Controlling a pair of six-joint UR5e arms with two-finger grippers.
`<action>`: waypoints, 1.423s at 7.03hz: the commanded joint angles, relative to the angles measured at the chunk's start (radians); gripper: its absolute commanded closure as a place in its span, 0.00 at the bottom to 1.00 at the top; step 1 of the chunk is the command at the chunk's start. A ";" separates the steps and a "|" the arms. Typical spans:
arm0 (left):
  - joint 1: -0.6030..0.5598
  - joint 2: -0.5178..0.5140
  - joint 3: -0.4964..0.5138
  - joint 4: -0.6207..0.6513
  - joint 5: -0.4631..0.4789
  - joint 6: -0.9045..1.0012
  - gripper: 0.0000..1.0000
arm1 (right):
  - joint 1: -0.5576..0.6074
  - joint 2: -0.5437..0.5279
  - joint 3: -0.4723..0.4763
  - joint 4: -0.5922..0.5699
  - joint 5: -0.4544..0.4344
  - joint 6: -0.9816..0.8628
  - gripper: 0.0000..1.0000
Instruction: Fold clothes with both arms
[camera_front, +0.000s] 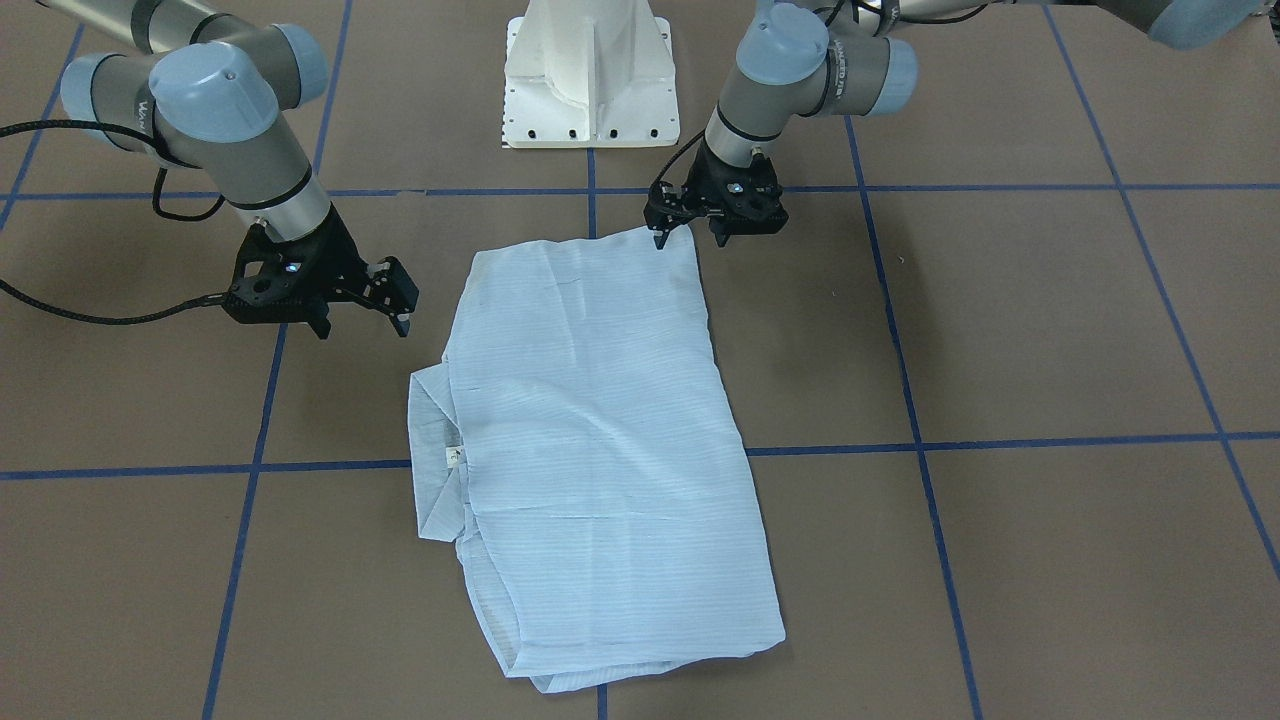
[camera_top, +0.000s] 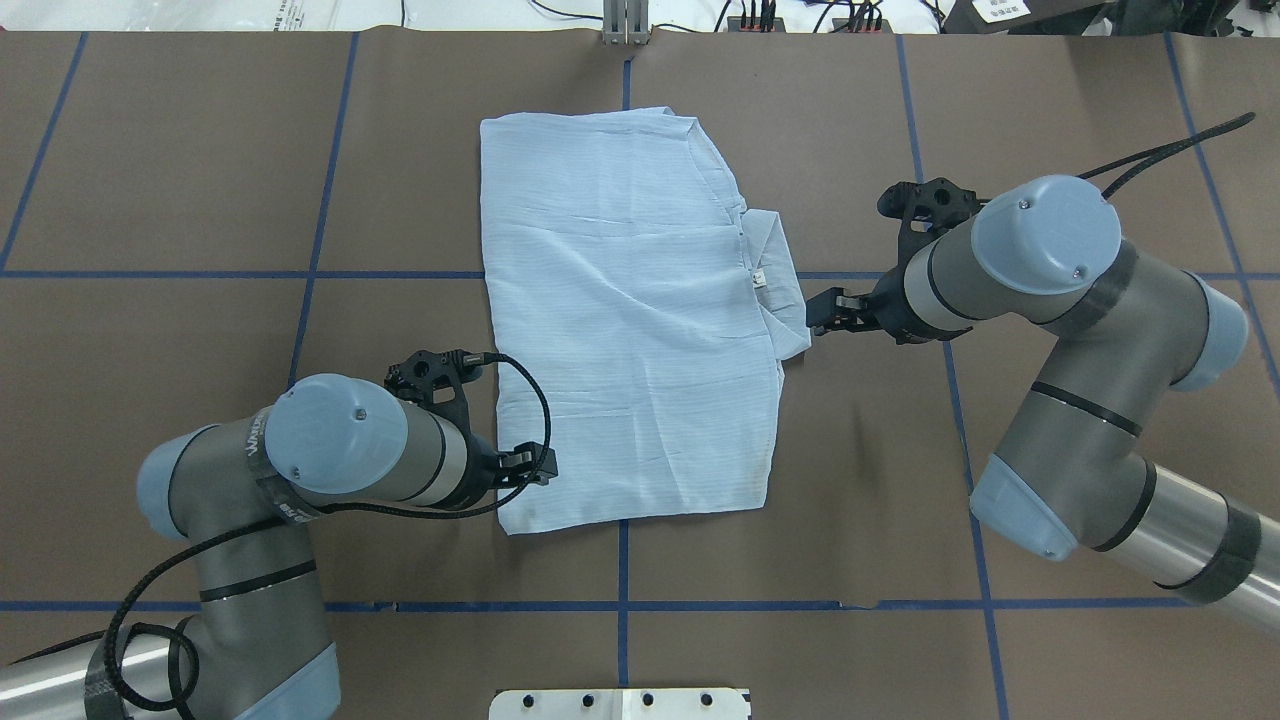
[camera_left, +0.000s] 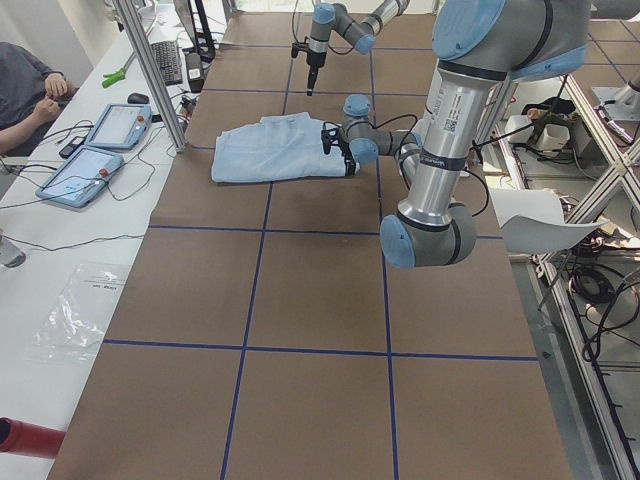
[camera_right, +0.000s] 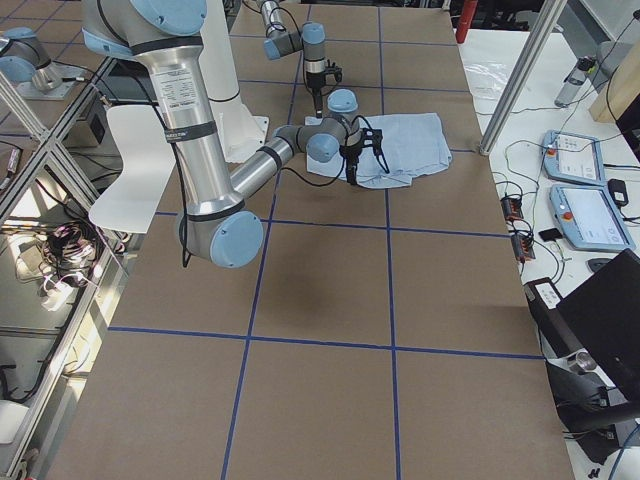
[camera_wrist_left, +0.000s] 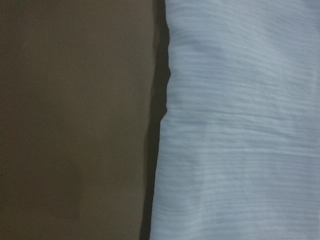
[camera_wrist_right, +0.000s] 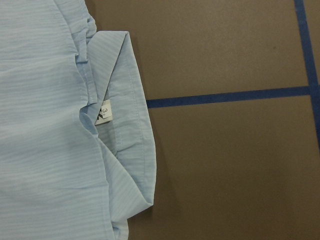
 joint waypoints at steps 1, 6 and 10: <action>0.043 0.000 0.013 0.002 0.016 -0.022 0.31 | -0.003 0.000 -0.001 0.000 -0.001 0.000 0.00; 0.063 -0.005 0.001 0.007 0.015 -0.024 1.00 | -0.004 0.000 0.000 0.000 -0.001 0.000 0.00; 0.052 0.003 -0.006 0.007 0.015 -0.024 0.37 | -0.006 0.000 0.000 0.002 -0.001 0.000 0.00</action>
